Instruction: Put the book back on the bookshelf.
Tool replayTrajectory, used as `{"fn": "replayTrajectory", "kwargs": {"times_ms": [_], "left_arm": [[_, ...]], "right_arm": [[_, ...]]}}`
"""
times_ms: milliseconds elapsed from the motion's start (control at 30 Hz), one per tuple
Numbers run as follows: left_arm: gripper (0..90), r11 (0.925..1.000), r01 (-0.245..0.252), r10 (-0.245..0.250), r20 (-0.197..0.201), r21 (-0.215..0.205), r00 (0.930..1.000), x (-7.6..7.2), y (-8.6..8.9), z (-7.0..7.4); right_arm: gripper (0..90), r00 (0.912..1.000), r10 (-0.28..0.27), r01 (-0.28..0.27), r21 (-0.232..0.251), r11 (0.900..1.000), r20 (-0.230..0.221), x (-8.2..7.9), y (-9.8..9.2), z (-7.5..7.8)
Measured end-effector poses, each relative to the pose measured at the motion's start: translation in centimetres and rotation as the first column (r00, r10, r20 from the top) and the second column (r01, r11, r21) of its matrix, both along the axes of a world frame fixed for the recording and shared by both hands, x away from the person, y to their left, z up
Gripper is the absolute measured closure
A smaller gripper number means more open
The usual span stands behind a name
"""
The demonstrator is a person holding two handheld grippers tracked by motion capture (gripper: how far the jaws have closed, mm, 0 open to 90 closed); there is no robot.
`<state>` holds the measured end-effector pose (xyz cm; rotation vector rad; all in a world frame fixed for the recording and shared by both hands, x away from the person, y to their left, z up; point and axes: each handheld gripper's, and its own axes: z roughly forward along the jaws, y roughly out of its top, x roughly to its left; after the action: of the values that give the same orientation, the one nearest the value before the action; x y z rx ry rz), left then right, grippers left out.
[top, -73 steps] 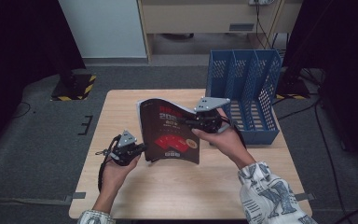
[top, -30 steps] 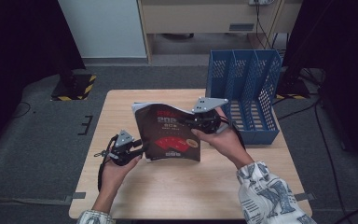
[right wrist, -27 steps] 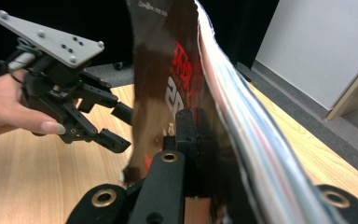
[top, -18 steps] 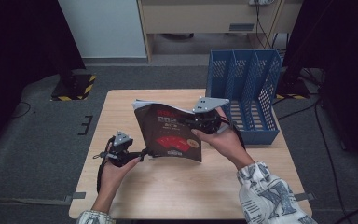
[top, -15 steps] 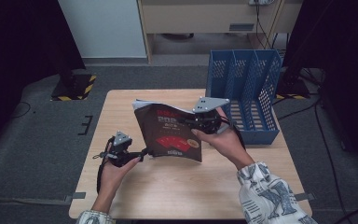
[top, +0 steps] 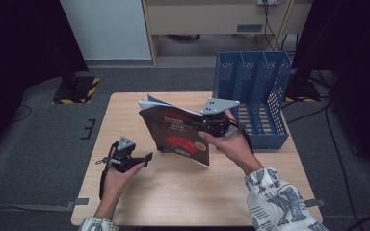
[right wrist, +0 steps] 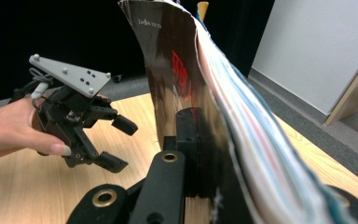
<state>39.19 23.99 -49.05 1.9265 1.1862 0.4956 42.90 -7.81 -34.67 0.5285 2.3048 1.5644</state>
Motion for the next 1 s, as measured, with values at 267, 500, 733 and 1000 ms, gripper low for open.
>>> {"fn": "replayTrajectory", "kwargs": {"times_ms": [267,500,733,1000], "left_arm": [[7.6,0.9996,-0.007,0.007,-0.014,0.027,0.9999,0.2,0.0,-0.5],[6.5,0.9987,-0.025,0.027,-0.038,0.045,0.9989,0.3,0.2,-1.2],[6.5,0.9975,-0.04,0.043,-0.05,0.058,0.9978,0.4,0.4,-1.6],[6.5,0.9933,-0.066,0.072,-0.059,0.095,0.9957,0.6,0.7,-2.1]], "right_arm": [[87.1,0.9998,-0.021,0.021,0.009,1.0,-0.006,0.1,-0.3,0.4],[87.1,0.9991,-0.041,0.041,0.019,0.999,-0.008,0.1,-0.3,1.1],[87.1,0.9976,-0.068,0.069,0.017,0.997,-0.012,0.2,-0.3,1.7],[87.1,0.9964,-0.083,0.084,0.037,0.996,-0.017,0.3,-0.6,2.2]]}}
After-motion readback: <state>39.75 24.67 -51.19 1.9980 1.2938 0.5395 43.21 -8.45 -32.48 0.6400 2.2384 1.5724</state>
